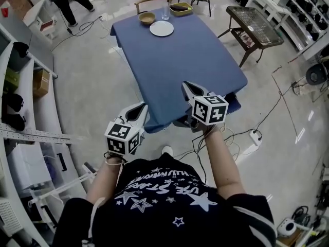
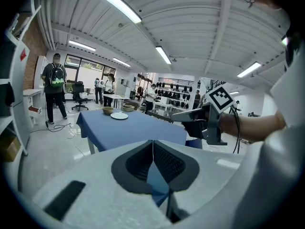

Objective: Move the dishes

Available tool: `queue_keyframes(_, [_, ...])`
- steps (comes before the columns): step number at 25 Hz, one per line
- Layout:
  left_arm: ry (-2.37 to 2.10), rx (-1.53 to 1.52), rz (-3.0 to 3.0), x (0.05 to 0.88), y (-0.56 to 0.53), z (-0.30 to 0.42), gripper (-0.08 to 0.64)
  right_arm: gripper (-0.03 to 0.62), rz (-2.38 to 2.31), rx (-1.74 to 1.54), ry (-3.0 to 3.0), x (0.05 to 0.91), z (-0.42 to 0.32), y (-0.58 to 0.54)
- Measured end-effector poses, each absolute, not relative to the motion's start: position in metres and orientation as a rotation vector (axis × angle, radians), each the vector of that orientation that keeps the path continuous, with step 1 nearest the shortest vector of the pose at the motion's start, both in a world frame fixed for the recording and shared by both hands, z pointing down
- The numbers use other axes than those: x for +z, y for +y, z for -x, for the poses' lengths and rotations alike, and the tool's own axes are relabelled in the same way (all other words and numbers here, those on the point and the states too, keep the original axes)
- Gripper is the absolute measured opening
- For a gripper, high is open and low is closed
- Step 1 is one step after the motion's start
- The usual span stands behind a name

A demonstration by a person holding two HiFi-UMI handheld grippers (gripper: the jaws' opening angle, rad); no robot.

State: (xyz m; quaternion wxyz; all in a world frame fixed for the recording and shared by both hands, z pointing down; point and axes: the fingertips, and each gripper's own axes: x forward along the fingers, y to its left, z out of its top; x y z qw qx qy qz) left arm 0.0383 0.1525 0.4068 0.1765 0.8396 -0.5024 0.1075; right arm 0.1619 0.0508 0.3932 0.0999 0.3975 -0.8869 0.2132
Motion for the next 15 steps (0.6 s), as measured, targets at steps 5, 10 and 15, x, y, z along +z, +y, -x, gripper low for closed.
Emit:
queue_keyframes(5, [-1.421,0.31,-2.34,0.415,0.187,-0.014,0.02,0.003,-1.208,0.658,-2.599,0.394,-0.152,0.078])
queue_keyframes(10, [-1.418,0.291,-2.302,0.423,0.219,0.011,0.02,0.003,-1.208,0.678,-2.582,0.4,-0.132,0.112])
queue_keyframes(15, [-1.407,0.276,-2.285,0.433,0.245,0.033,0.02,0.003,-1.207,0.7,-2.563,0.414,-0.107,0.14])
